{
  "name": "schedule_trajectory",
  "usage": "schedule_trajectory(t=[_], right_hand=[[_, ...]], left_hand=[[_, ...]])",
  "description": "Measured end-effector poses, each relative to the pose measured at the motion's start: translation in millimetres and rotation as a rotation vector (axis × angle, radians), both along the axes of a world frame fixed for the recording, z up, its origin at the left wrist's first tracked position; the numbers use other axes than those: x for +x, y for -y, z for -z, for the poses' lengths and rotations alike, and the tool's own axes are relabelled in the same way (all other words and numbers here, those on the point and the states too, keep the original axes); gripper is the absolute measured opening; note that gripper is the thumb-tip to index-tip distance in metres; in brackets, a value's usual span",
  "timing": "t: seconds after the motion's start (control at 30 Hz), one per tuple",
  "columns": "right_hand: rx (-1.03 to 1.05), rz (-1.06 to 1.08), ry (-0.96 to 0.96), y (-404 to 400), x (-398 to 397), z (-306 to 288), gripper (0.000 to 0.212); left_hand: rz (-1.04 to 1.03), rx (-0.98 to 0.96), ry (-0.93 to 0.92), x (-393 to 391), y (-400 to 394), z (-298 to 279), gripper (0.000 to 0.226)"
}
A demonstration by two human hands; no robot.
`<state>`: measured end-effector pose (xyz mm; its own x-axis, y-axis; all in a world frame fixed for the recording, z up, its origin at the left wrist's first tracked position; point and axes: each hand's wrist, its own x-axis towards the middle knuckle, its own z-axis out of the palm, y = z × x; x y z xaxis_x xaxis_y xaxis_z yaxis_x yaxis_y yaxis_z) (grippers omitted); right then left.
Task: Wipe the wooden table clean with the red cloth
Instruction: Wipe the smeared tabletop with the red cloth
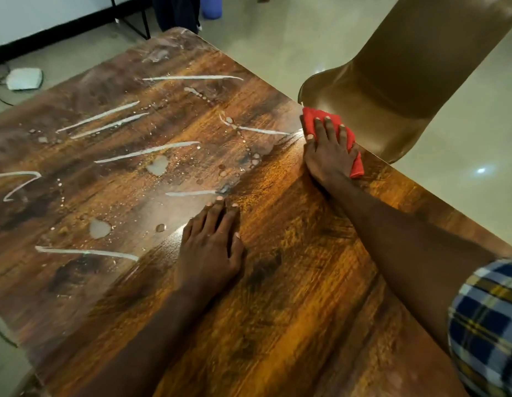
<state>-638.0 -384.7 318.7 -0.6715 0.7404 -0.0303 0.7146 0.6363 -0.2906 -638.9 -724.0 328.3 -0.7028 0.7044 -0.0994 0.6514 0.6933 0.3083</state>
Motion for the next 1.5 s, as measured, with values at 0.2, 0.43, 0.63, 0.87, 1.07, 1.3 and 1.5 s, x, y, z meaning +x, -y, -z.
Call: schedule_trajectory(t=[0.2, 0.43, 0.63, 0.87, 1.07, 1.3, 1.5], right_hand=[[0.011, -0.399, 0.09, 30, -3, -11, 0.062], [0.014, -0.255, 0.174, -18, -22, -10, 0.077], [0.024, -0.321, 0.106, 24, -38, -13, 0.067], [0.088, -0.777, 0.139, 36, -15, -15, 0.063], [0.014, -0.232, 0.094, 31, -70, -13, 0.068], [0.062, -0.901, 0.125, 108, -50, -16, 0.06], [0.025, -0.309, 0.088, 7, -70, -21, 0.064]], left_hand=[[0.003, 0.003, 0.003, -1, 1, 0, 0.065], [0.006, 0.03, 0.004, -3, 2, 4, 0.063], [0.006, 0.025, 0.01, -3, 3, 5, 0.064], [0.001, 0.034, 0.033, -2, 1, 0, 0.063], [0.004, 0.051, 0.031, -3, 3, 2, 0.065], [-0.131, 0.187, 0.07, -1, 5, -1, 0.056], [-0.174, 0.189, -0.011, -1, 5, 6, 0.054]])
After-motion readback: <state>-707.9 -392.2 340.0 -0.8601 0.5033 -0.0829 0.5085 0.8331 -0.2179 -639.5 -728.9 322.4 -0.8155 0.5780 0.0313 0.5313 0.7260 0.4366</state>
